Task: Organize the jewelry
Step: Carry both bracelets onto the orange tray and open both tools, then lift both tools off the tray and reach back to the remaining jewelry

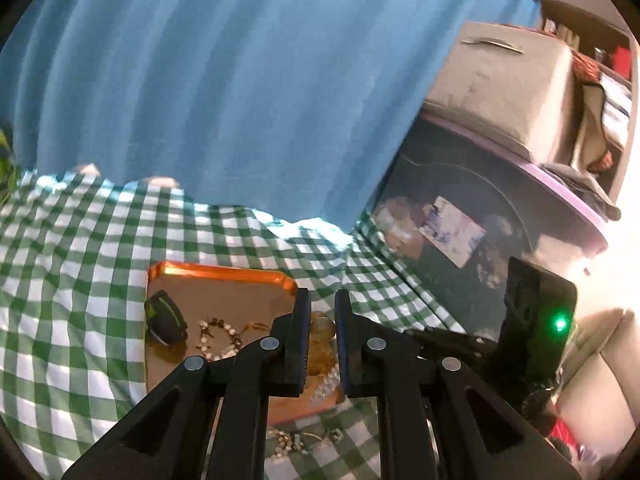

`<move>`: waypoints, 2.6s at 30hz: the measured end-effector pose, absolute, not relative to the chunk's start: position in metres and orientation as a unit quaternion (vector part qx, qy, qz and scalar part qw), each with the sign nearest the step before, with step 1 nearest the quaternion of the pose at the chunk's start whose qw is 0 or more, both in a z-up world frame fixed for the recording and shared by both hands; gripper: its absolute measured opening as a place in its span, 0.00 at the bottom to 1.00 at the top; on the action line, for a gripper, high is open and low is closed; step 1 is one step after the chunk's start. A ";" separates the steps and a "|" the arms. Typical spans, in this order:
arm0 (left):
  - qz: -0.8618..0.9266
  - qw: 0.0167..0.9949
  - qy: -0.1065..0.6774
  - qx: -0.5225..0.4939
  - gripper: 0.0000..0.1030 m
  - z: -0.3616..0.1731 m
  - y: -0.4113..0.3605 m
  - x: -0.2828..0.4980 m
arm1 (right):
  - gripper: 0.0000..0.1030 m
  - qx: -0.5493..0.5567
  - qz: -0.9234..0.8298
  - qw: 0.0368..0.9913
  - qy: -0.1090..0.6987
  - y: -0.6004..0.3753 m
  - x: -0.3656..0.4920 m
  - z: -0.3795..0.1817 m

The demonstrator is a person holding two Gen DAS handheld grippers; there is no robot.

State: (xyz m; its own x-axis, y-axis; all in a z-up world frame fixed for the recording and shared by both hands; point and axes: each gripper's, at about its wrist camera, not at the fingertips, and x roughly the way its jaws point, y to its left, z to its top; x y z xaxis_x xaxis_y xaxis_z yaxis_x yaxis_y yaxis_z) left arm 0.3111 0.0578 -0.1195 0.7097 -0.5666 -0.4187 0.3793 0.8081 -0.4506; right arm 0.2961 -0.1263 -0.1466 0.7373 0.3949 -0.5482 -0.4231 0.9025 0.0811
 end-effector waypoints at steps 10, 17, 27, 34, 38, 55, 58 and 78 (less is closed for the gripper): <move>-0.135 0.896 0.395 -0.150 0.12 -0.220 0.082 0.338 | 0.05 -0.010 0.216 0.922 0.322 -0.118 0.323 -0.195; -0.115 0.892 0.421 -0.120 0.12 -0.246 0.080 0.344 | 0.05 -0.019 0.202 0.897 0.393 -0.121 0.334 -0.255; -0.060 0.926 0.370 -0.049 0.88 -0.220 0.060 0.298 | 0.60 0.014 0.183 0.915 0.360 -0.139 0.316 -0.226; -0.091 0.917 0.380 -0.080 0.90 -0.234 0.059 0.252 | 0.68 0.004 0.188 0.928 0.322 -0.156 0.255 -0.209; -0.098 0.910 0.402 -0.020 0.76 -0.247 0.038 0.248 | 0.67 -0.013 0.210 0.922 0.325 -0.159 0.233 -0.236; -0.147 0.879 0.452 -0.025 0.06 -0.275 0.021 0.292 | 0.14 -0.090 0.193 0.895 0.392 -0.151 0.258 -0.283; -0.145 0.879 0.454 -0.034 0.06 -0.275 0.027 0.290 | 0.10 -0.081 0.200 0.892 0.398 -0.155 0.261 -0.282; -0.179 0.858 0.476 -0.074 0.10 -0.270 0.051 0.236 | 0.11 -0.040 0.241 0.885 0.397 -0.148 0.221 -0.276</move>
